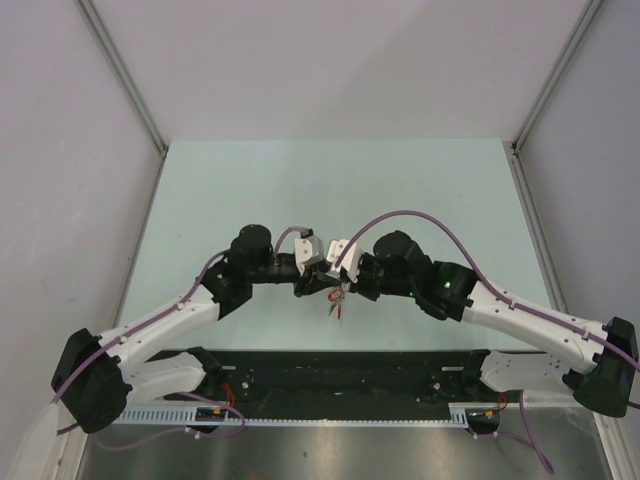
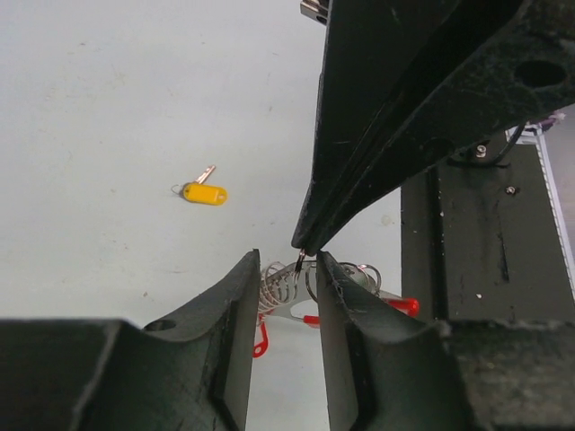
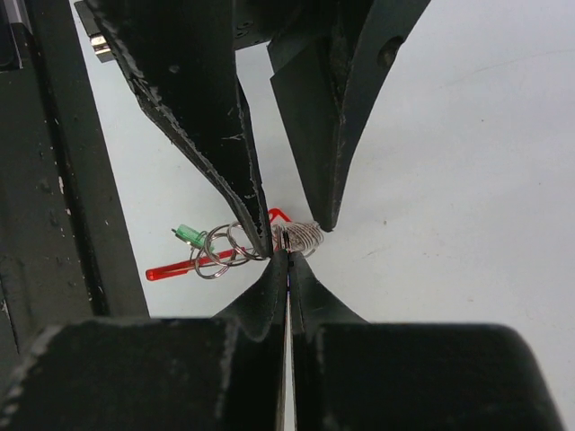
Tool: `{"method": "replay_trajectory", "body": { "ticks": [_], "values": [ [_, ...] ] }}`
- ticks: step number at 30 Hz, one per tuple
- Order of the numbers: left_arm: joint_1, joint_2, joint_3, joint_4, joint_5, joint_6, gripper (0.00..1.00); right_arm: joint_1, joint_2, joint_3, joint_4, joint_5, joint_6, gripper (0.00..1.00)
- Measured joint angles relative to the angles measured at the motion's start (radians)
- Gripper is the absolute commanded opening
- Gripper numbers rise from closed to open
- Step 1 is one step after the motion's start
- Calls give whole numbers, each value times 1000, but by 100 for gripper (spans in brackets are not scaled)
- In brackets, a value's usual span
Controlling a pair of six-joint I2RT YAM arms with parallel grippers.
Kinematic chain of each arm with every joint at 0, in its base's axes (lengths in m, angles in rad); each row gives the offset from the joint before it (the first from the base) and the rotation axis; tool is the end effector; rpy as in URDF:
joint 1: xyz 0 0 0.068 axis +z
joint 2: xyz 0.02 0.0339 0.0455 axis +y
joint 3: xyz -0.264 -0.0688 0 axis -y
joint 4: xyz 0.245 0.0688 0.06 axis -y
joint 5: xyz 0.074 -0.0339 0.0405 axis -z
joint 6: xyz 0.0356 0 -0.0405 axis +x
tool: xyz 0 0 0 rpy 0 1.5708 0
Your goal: Put the keys on the keyring
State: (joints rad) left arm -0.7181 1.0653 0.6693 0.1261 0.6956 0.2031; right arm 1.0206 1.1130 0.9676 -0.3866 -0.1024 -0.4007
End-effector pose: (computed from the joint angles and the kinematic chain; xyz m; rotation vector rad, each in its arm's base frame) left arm 0.1650 -0.1744 0.2783 1.2616 1.4104 -0.9930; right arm 0.1269 0.2139 0.3187 -1.4404 1.5777 0.4766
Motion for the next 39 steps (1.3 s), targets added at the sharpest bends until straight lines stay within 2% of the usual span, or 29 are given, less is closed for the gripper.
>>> {"method": "replay_trajectory", "body": {
  "ticks": [9,13,14,15,16,17,19,20,22,26,33,39],
  "values": [
    [0,27,28,-60,24,12,22,-5,0,-5,3,-7,4,0],
    [1,29,38,-80,26,17,0,-10,0,-5,3,-19,6,1],
    [1,29,39,-84,26,16,1,-11,0,-5,5,-19,5,2],
    [1,29,39,-85,27,15,0,-13,0,-5,6,-18,6,5],
    [1,29,39,-85,26,15,0,-15,0,-6,7,-19,7,16],
    [1,29,39,-82,24,14,0,-18,-1,-8,11,-19,10,22],
    [0,27,35,-74,14,11,0,-24,-4,-15,27,-24,26,33],
    [0,25,27,-57,9,3,0,-29,-7,-19,36,-28,34,35],
    [-1,12,-3,-13,-14,-25,0,-42,-22,-30,63,-42,51,42],
    [3,-40,-101,122,-52,-113,0,-134,-109,-94,151,-105,116,46],
    [49,-102,-247,451,-84,-326,0,-382,-265,-301,469,-310,322,46],
    [58,-101,-298,692,-97,-472,0,-408,-206,-422,735,-479,467,43]
  ]
}}
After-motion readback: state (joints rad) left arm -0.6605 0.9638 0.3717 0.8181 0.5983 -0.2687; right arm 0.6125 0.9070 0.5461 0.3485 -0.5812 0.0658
